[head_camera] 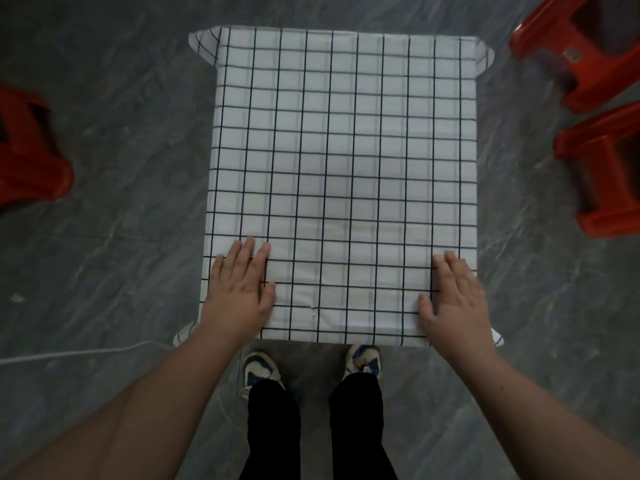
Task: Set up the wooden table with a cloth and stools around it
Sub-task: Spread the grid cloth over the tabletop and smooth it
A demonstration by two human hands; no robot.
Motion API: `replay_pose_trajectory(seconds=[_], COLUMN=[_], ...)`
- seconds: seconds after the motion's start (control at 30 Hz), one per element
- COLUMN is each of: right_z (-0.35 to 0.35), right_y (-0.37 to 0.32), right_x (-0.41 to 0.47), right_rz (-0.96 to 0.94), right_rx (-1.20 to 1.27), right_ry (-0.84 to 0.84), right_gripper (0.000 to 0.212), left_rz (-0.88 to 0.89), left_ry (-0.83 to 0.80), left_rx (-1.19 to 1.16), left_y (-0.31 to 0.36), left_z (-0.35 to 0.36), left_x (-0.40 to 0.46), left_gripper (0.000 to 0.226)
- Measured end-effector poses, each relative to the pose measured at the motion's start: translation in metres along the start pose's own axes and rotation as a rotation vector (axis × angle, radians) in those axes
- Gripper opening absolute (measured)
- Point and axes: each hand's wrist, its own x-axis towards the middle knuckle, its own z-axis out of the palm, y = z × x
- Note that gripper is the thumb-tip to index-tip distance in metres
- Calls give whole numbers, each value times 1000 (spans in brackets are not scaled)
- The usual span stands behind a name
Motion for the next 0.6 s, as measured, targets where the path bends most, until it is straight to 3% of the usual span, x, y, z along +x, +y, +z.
replay_pose_trajectory(seconds=[0.13, 0.3, 0.6], right_z=[-20, -51, -44], right_y=[-12, -22, -36], right_x=[14, 55, 155], right_rz=[50, -61, -156], right_rx=[41, 23, -108], right_ry=[2, 30, 20], right_gripper=[59, 62, 68], left_rz=[-62, -40, 43], left_ry=[64, 171, 170], left_rx=[-84, -116, 58], left_y=[9, 14, 5], left_z=[-21, -40, -60], left_x=[8, 36, 142], left_gripper=[53, 54, 64])
